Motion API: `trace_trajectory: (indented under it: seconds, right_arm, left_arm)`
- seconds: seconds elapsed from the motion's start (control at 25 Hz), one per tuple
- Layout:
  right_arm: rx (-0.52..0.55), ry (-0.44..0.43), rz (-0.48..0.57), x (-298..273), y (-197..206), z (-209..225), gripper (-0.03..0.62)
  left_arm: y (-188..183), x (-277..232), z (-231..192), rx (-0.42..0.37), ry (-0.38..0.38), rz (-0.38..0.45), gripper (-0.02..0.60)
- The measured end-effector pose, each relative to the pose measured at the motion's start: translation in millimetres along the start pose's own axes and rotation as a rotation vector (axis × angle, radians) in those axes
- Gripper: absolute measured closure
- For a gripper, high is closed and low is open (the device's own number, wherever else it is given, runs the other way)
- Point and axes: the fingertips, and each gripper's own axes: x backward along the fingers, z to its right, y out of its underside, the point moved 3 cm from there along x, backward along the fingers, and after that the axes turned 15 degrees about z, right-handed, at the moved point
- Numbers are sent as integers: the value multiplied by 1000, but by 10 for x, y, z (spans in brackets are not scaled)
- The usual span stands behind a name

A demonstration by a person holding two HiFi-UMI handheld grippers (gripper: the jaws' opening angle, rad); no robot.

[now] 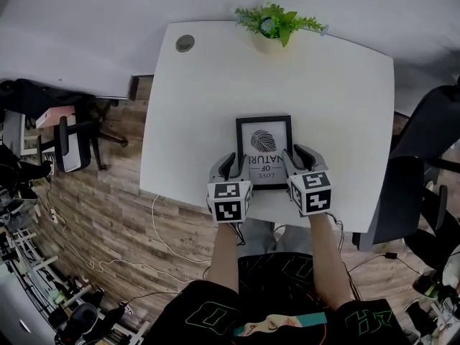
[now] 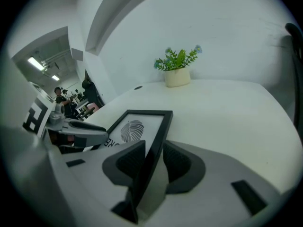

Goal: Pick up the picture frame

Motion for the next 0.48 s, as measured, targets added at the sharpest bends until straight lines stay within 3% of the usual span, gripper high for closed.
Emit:
trace_trajectory:
  seconds: [0.28,0.48]
  right_arm:
    - [5,36,-51,-28,38,-7,470]
    - [-42,65,-49,-25,37,-21,476]
  left_arm:
    - [0,-37,49,7,22,-14,479]
    - [3,-29,39,57,-2,-3,489]
